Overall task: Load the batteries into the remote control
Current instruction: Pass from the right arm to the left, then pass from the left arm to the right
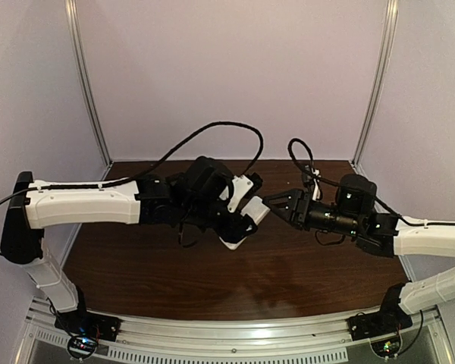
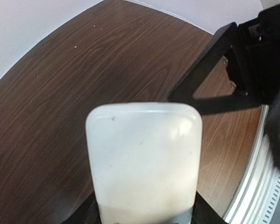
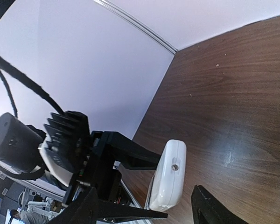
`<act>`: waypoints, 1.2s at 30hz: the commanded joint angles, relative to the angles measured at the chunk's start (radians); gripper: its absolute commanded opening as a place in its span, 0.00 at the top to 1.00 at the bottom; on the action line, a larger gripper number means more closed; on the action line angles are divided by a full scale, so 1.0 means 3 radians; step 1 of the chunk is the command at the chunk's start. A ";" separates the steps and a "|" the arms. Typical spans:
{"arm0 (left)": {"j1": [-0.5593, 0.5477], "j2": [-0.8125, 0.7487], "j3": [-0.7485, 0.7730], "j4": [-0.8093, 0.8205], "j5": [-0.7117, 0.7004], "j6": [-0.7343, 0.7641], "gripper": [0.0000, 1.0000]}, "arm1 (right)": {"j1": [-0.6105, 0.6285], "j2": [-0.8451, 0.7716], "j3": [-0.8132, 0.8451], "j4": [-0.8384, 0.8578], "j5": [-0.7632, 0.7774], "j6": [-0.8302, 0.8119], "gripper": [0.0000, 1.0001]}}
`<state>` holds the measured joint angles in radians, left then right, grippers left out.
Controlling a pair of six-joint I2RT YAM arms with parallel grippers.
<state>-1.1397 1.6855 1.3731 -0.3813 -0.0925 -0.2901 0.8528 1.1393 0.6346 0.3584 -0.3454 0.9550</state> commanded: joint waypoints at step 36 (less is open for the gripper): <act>0.0228 -0.0964 -0.0725 0.1765 0.2328 0.0124 0.68 | 0.0371 -0.0144 0.0659 0.0462 -0.1097 -0.1667 0.35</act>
<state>-1.0790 1.4044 1.1671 0.0666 0.6014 -0.2379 0.9516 1.0912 0.7979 0.4992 -0.6666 0.4698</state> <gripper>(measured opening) 0.559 0.691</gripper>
